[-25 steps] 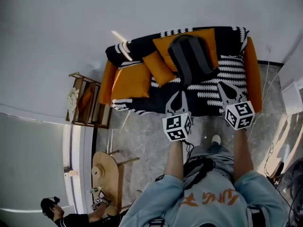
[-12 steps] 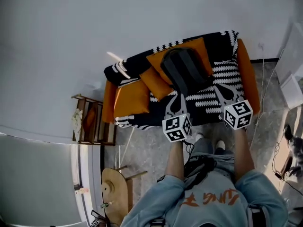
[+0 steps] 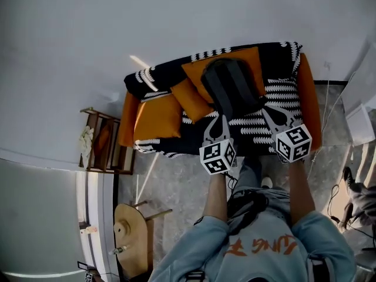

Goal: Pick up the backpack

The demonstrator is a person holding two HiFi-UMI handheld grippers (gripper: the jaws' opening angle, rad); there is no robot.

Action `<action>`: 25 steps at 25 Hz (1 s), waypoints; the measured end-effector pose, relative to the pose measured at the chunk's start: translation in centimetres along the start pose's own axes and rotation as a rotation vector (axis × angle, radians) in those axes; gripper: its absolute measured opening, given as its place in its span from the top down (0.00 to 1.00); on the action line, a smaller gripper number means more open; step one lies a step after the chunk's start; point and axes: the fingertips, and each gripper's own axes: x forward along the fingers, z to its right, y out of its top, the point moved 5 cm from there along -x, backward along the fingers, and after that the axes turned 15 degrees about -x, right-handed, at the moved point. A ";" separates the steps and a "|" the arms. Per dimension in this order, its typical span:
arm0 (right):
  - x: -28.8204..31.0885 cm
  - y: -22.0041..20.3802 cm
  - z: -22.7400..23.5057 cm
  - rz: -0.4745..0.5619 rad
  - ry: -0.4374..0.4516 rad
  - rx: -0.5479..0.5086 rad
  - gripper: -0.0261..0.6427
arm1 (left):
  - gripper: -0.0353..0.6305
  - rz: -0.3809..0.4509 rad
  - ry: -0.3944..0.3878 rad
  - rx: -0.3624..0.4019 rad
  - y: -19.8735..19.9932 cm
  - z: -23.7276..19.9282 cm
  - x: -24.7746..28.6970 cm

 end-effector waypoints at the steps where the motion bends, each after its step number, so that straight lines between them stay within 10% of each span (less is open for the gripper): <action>1: 0.5 -0.1 0.1 -0.012 0.016 -0.001 0.92 | 0.91 -0.005 0.008 -0.015 -0.3 -0.2 0.2; 25: 18.9 -8.1 4.2 -0.266 0.073 0.101 0.92 | 0.91 -0.230 0.090 -0.235 -4.0 -14.1 15.0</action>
